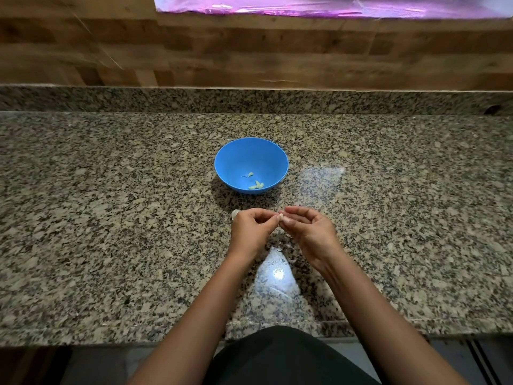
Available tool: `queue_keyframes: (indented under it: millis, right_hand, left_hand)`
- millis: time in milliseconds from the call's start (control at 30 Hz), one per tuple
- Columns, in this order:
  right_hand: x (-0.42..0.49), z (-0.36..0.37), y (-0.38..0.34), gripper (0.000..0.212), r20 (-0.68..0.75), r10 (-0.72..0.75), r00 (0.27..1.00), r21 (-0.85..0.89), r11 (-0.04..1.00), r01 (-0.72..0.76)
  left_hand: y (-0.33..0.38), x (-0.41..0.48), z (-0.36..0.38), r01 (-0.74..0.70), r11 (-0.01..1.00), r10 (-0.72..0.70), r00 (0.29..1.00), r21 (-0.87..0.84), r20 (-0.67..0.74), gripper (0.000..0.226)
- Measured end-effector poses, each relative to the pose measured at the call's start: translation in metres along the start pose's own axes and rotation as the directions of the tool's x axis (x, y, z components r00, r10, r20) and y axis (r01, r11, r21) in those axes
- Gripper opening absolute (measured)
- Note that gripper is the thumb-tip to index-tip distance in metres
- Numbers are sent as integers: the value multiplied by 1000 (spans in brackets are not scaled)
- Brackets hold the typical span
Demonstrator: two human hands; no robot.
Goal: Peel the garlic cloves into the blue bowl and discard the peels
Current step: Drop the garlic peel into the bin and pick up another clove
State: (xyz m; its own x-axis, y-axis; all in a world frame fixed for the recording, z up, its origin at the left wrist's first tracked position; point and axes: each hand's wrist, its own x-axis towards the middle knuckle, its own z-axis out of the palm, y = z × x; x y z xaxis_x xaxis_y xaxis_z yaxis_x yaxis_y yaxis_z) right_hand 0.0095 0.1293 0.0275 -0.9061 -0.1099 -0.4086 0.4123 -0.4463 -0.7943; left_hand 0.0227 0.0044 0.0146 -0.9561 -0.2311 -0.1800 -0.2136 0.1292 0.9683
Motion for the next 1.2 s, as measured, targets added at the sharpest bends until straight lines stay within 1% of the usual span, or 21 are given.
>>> queue_keyframes:
  millis: [100,200,267,367,433,567,700,767,833,900,933,967,1000,1067,1100,1133,1200]
  right_hand:
    - [-4,2,-1,22,15,-82,996,-153,985,84]
    - [-5,3,0,22,15,-152,988,-267,952,150]
    - [-5,4,1,22,11,-189,982,-309,933,183]
    - [-5,6,1,22,8,-219,976,-327,922,210]
    - [-5,6,1,22,5,-216,976,-315,926,207]
    - [-4,7,0,20,21,-128,992,-169,977,130]
    - [-2,7,0,15,8,-78,997,-143,987,79]
    - [-2,8,-2,17,21,-55,998,-110,992,57]
    - [-1,7,-3,16,4,-35,999,-81,996,35]
    - [2,4,-3,15,-58,0,998,-63,998,-4]
    - [3,3,-3,17,-95,20,995,-71,997,-27]
    - [3,2,-2,18,-121,35,992,-80,996,-45]
    - [2,0,-2,18,-130,42,991,-97,994,-55]
    - [-1,-1,-1,11,-99,37,994,-157,986,-52]
    - [-4,-1,-1,8,-71,16,997,-230,973,-32]
    - [-5,-1,0,6,-42,-15,999,-339,941,0]
    - [-7,4,2,9,18,-75,997,-564,823,72]
  left_hand:
    - [0,1,0,25,999,-25,1000,-29,-13,3]
    - [3,0,0,27,999,-28,999,-40,-28,5]
    - [5,-1,1,19,999,-20,999,-40,-35,6]
    - [5,0,1,11,1000,-12,999,-28,-47,9]
    - [4,0,1,7,1000,-8,999,-21,-43,9]
    - [2,1,3,23,1000,-23,998,8,-52,11]
    - [3,1,6,17,999,-15,998,31,-68,15]
    - [2,1,7,8,998,-4,998,56,-69,19]
    - [0,3,8,33,999,-31,997,29,-66,18]
    - [-1,6,7,112,993,-115,992,-42,-55,16]
    - [-1,8,6,178,977,-182,983,-121,-30,17]
    - [1,9,4,252,939,-256,967,-232,16,17]
    - [3,9,2,325,878,-319,945,-351,76,18]
    - [6,9,-1,424,719,-380,903,-551,198,24]
    - [7,8,-2,453,644,-392,887,-616,243,29]
    - [8,8,-3,474,581,-400,874,-662,274,34]
    - [8,7,-3,488,504,-408,862,-713,302,35]
